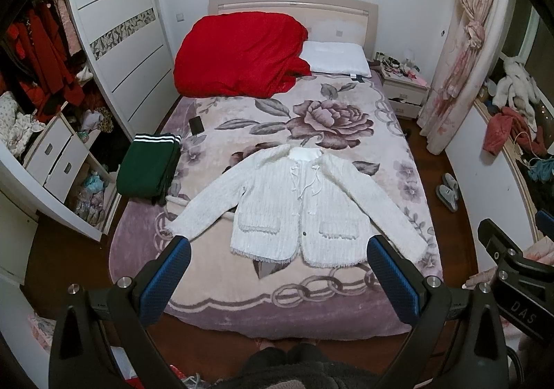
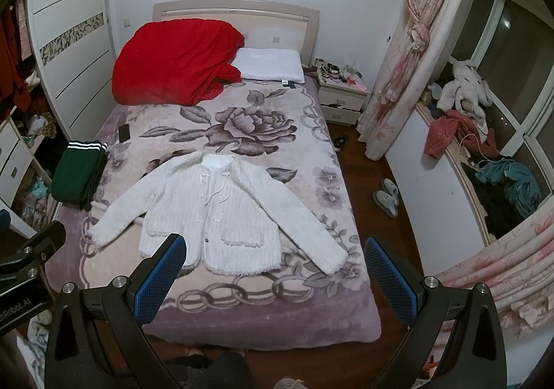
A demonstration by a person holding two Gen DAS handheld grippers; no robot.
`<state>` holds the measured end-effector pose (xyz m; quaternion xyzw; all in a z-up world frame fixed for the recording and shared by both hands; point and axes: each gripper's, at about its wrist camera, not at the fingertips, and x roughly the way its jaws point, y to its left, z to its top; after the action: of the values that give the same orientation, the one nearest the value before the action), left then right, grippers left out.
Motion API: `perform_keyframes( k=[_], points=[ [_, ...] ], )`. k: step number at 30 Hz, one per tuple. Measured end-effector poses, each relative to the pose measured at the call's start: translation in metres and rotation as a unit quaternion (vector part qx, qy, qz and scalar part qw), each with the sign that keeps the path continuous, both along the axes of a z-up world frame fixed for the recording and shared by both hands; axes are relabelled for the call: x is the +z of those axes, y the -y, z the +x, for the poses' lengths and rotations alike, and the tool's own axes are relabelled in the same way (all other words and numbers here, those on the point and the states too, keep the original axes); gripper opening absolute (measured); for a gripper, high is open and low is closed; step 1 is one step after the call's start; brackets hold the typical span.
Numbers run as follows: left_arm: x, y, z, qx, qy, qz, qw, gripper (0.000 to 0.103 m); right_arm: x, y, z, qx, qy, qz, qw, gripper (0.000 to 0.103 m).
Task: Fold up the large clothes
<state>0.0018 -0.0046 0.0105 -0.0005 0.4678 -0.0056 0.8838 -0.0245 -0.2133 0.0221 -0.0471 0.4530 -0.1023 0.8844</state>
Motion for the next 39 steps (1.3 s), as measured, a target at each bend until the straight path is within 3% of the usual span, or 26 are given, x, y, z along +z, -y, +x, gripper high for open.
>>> perform_keyframes(
  k=[21,39],
  points=[
    [0.006,0.008,0.008,0.002,0.0,0.002,1.0,0.103,0.003,0.001,0.0,0.001,0.003,0.0,1.0,0.103],
    [0.006,-0.004,0.019,0.003,0.001,0.0,1.0,0.103,0.023,-0.01,0.031,0.006,0.004,0.002,1.0,0.103]
  ],
)
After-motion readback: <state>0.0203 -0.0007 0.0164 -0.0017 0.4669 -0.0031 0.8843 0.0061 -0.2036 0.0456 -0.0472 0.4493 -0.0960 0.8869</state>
